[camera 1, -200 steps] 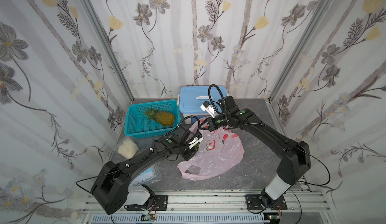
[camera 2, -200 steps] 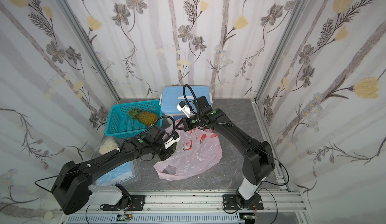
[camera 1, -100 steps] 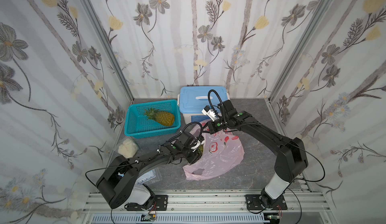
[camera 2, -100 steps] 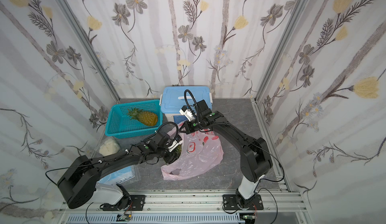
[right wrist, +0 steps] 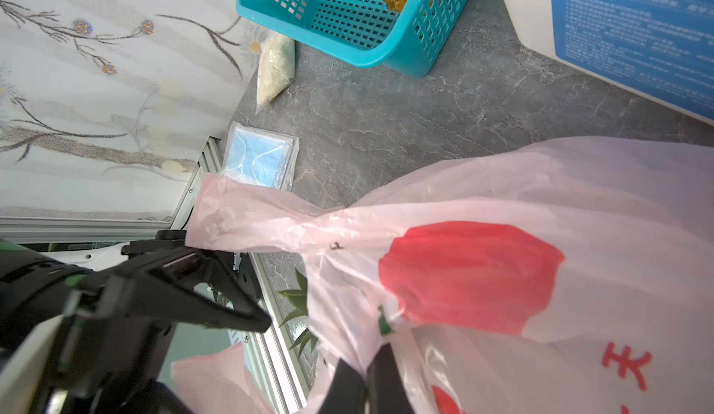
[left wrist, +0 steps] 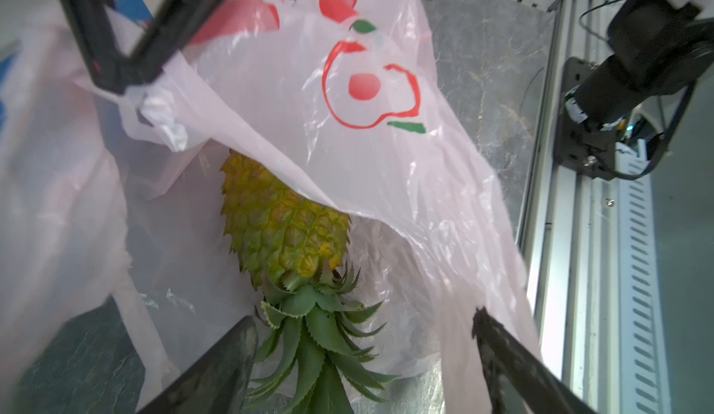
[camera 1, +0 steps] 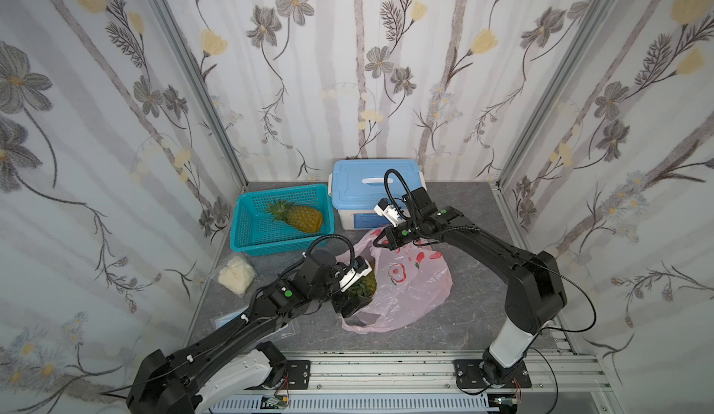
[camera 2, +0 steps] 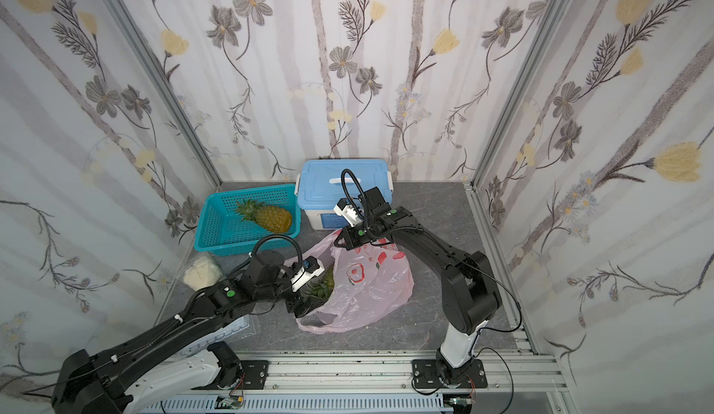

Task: Place the pineapple into a plastic bag & tie a knot
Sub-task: Place the pineapple in the plastic bag.

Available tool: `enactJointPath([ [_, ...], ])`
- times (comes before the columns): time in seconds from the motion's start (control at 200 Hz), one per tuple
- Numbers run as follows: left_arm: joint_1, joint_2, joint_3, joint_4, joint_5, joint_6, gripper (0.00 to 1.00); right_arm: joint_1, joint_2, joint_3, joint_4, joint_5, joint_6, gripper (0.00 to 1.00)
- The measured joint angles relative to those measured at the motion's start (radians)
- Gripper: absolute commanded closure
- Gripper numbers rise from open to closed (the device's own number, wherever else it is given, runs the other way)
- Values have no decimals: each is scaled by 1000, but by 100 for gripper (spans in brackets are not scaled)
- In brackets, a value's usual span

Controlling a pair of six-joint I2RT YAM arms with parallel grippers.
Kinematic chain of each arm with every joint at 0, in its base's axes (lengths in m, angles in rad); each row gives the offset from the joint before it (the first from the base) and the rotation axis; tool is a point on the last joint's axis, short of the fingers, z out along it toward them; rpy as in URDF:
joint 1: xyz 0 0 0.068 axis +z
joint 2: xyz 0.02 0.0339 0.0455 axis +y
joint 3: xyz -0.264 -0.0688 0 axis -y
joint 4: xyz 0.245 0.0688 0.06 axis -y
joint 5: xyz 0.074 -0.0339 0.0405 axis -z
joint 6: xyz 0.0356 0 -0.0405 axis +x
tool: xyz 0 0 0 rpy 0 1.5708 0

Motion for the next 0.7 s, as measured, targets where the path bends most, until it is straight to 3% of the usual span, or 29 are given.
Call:
enactJointPath([
  [0.17,0,-83,79,-74,-7,-93,7,0,2,-10,0,-10,-11,100],
  [0.275,0,-73,153,-134,-140,-192,5,0,3,-10,-1,-11,-23,100],
  [0.45,36,71,338,-326,-423,-322,1,0,-19,-25,-1,-11,-35,100],
  [0.609,92,173,487,-458,-491,-406,0,0,-56,-52,2,-8,-31,100],
  [0.699,170,227,557,-529,-527,-458,0,0,-74,-69,9,0,-23,100],
])
